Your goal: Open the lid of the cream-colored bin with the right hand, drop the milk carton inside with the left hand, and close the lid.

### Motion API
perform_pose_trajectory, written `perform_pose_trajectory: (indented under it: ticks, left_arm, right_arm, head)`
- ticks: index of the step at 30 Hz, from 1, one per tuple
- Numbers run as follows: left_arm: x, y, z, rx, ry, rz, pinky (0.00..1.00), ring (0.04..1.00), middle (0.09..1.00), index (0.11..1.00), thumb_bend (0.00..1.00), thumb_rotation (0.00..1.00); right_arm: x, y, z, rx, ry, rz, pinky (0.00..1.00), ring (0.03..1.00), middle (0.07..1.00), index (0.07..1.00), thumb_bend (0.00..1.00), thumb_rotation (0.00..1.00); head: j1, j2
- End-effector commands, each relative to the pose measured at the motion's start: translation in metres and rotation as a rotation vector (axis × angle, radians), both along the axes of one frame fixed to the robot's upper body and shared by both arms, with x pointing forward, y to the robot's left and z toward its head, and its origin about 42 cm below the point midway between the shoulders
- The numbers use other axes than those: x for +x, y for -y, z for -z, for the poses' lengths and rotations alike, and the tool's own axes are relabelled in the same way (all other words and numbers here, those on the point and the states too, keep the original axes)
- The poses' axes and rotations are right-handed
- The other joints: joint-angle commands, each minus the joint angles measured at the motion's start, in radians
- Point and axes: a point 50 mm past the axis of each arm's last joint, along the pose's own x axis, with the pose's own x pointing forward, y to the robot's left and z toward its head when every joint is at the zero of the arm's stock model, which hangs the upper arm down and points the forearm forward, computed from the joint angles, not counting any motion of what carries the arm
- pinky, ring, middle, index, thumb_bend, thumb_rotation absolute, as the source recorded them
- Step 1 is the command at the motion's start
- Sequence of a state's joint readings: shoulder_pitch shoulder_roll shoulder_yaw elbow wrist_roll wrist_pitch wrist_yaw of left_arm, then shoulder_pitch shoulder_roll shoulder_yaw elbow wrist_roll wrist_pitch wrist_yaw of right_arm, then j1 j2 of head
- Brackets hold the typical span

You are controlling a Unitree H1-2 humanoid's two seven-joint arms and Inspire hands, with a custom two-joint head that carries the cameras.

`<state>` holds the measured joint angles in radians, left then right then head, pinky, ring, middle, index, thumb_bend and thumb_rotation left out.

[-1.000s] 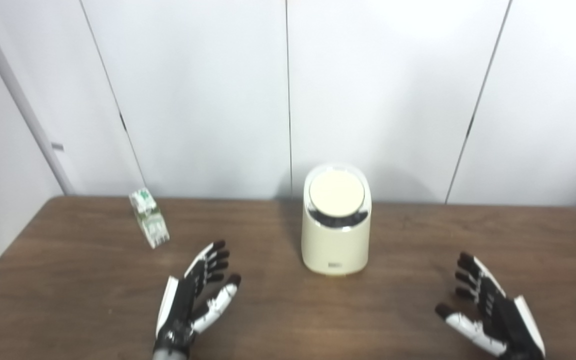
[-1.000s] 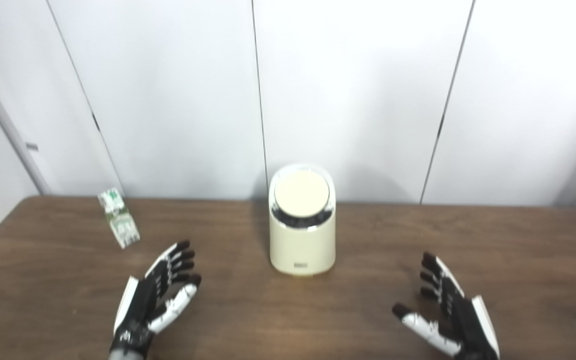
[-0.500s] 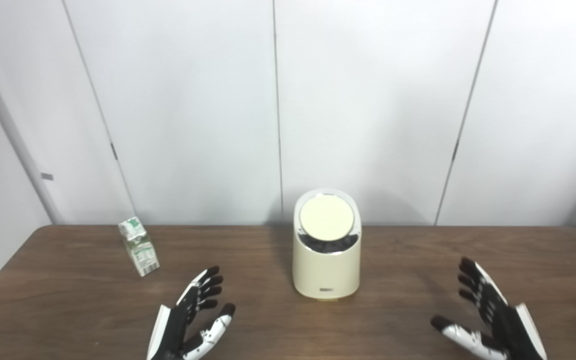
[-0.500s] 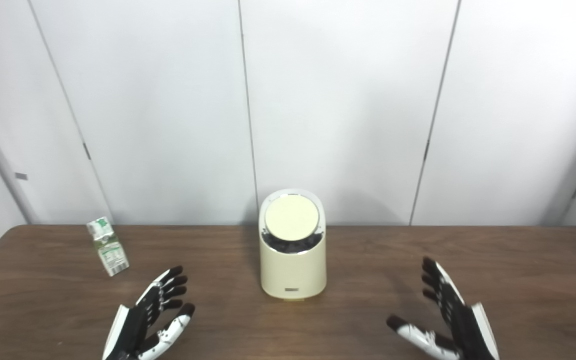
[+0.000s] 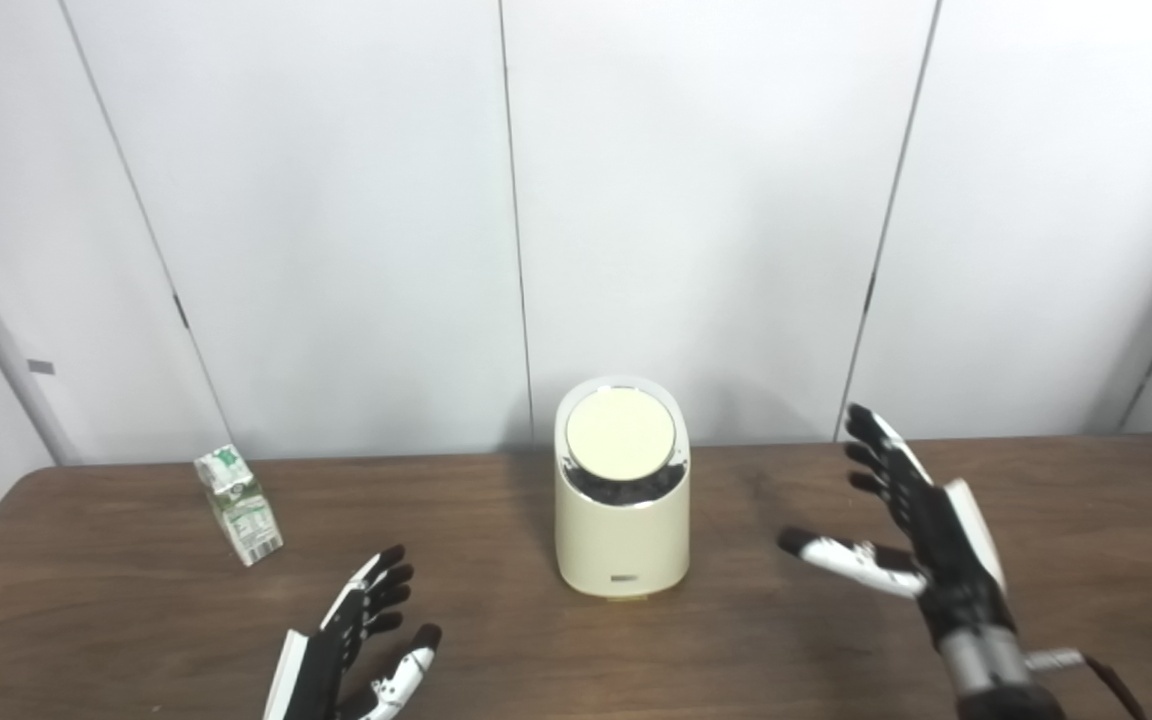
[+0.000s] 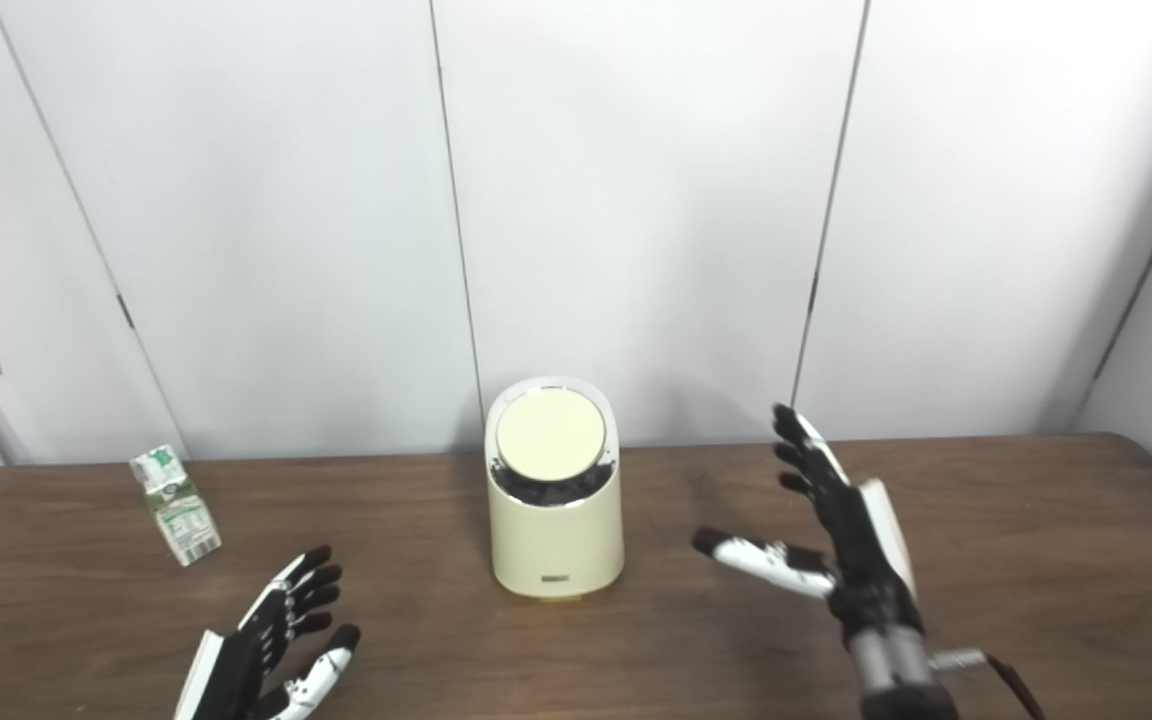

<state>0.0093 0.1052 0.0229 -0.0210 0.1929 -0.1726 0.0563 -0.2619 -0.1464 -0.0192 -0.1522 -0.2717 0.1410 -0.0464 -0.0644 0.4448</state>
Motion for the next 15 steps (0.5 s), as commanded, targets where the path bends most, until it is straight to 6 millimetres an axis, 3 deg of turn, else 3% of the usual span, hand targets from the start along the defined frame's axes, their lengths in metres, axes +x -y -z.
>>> perform_pose_trajectory:
  ticks: [1,7,15]
  left_arm:
    - [-0.019,-0.005,0.021,0.012,-0.080,-0.014,0.79,0.829,0.855,0.920,0.42,0.29]
    - [-0.019,-0.001,0.019,0.009,-0.074,-0.007,0.77,0.815,0.844,0.911,0.43,0.29]
    - [-0.021,0.004,0.019,-0.011,-0.087,-0.011,0.76,0.812,0.846,0.911,0.45,0.29]
  right_arm:
    - [0.009,-0.013,-0.033,-0.009,0.091,-0.010,0.79,0.886,0.919,0.911,0.91,0.35]
    - [0.025,-0.030,-0.054,-0.084,0.113,-0.041,0.79,0.878,0.885,0.894,0.93,0.35]
    - [0.050,-0.042,-0.068,-0.132,0.108,-0.068,0.80,0.888,0.894,0.903,0.92,0.35]
  head:
    - [0.002,0.005]
    - [0.016,0.015]
    - [0.028,0.026]
